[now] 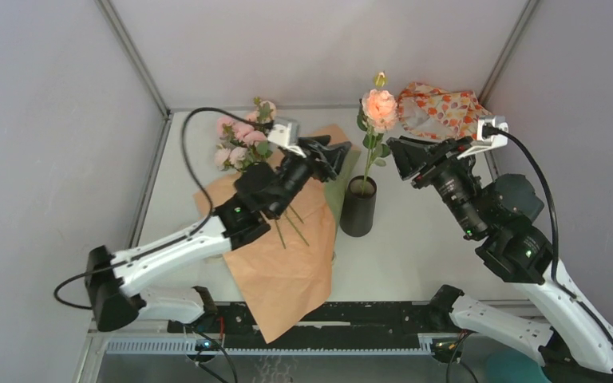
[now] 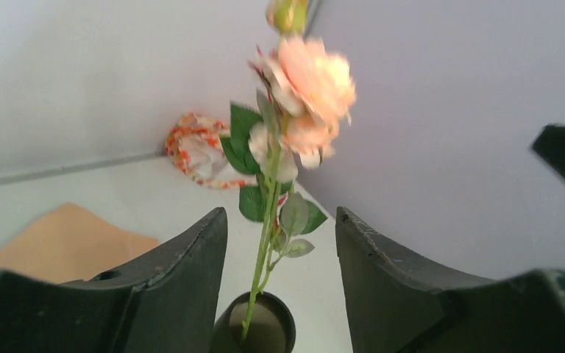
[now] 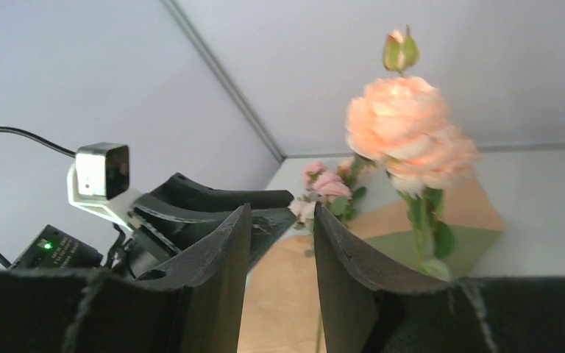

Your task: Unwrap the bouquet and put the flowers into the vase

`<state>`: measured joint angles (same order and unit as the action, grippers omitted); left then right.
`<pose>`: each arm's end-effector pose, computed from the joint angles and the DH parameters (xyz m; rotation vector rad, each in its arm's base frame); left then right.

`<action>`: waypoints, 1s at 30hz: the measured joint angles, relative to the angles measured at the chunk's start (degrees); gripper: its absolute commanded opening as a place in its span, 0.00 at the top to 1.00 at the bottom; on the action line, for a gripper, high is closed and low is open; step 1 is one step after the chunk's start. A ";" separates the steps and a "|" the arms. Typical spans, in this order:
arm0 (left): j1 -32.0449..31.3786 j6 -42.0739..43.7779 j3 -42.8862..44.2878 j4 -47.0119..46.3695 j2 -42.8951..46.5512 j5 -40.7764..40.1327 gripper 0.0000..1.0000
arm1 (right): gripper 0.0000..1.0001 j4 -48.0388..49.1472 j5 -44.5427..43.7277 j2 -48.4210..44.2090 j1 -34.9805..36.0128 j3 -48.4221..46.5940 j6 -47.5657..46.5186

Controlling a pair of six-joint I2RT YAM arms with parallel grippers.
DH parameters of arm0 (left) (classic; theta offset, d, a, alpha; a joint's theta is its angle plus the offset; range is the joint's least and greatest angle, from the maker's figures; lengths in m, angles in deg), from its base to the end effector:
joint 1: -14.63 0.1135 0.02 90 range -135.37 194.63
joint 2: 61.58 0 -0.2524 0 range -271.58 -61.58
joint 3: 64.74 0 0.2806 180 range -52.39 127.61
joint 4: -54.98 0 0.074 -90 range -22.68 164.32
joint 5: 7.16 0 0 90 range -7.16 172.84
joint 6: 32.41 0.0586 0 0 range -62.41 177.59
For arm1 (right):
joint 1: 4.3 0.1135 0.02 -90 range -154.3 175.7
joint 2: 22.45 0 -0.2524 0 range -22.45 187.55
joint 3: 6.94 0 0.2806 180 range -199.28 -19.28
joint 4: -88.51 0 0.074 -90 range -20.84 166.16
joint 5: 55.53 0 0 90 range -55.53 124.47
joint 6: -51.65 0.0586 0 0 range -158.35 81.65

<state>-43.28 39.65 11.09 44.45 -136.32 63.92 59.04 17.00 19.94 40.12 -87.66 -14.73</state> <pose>0.2078 -0.2957 0.3884 0.2106 1.4201 -0.8755 0.1423 0.1149 0.4777 -0.0058 1.4676 0.7600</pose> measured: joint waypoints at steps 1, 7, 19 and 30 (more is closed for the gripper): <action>-0.07 0.26 -0.44 0.22 2.10 -0.66 0.38 | 0.54 0.44 0.07 0.70 0.98 -0.81 -0.15; -0.04 1.51 -2.69 1.92 15.39 -8.68 0.29 | 0.54 2.43 0.94 7.30 5.84 -4.11 -0.74; 23.21 -14.43 -4.02 23.52 18.23 -8.90 0.33 | 0.54 -5.64 4.70 31.12 10.88 -23.50 -1.86; 36.52 -24.98 1.51 38.40 -8.68 11.39 0.39 | 0.54 -16.52 6.27 35.89 9.11 -26.67 -2.10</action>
<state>-6.75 14.67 12.60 82.85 -144.99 75.31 42.51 23.27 55.83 49.24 -114.33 -16.83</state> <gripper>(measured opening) 0.601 0.459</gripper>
